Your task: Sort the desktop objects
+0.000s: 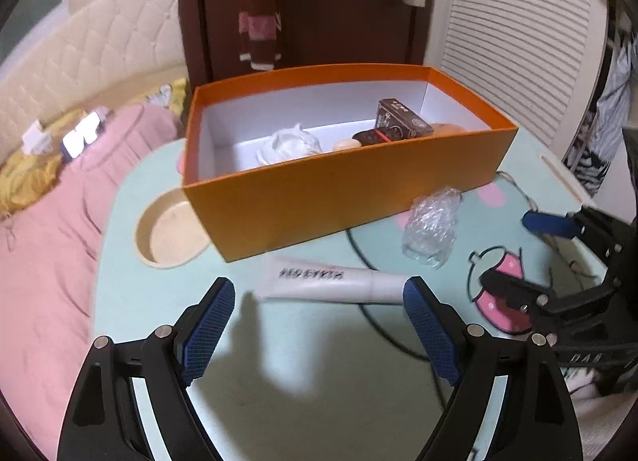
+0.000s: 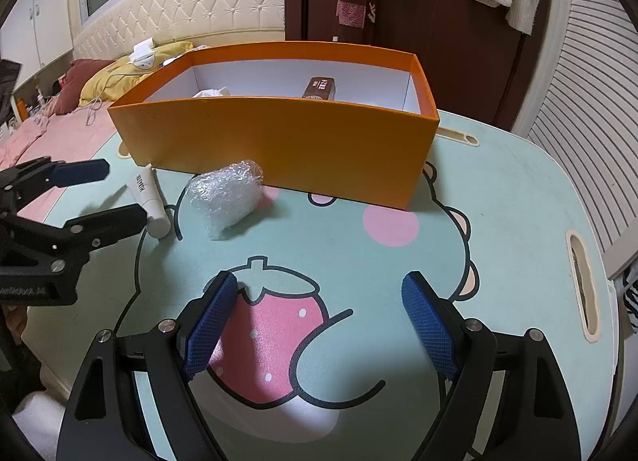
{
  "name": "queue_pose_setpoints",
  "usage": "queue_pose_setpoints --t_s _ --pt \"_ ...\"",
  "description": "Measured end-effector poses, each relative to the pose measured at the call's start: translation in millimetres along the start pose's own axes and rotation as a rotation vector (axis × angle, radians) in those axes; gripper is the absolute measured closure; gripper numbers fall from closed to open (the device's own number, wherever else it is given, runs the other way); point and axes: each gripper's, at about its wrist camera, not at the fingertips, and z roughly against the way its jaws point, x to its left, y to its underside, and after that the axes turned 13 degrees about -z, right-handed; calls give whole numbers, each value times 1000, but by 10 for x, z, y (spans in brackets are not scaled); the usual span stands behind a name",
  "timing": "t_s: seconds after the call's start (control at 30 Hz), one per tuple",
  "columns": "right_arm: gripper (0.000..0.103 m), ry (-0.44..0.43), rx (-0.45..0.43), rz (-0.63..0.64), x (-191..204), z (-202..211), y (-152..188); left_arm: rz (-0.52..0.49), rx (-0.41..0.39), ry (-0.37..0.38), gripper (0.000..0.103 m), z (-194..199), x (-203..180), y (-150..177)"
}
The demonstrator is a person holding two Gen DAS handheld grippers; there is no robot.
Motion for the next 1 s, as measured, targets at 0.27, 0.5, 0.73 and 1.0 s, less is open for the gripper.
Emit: queue_pose_setpoints --t_s 0.27,0.5,0.73,1.0 --pt "18 -5 0 4 -48 -36 -39 43 5 55 18 -134 -42 -104" --pt "18 -7 0 6 -64 -52 -50 25 17 66 66 -57 -3 -16" --pt "18 -8 1 7 -73 -57 -59 40 13 112 51 59 7 60" --pt "18 -8 0 6 -63 -51 -47 16 -39 82 30 26 -31 -78"
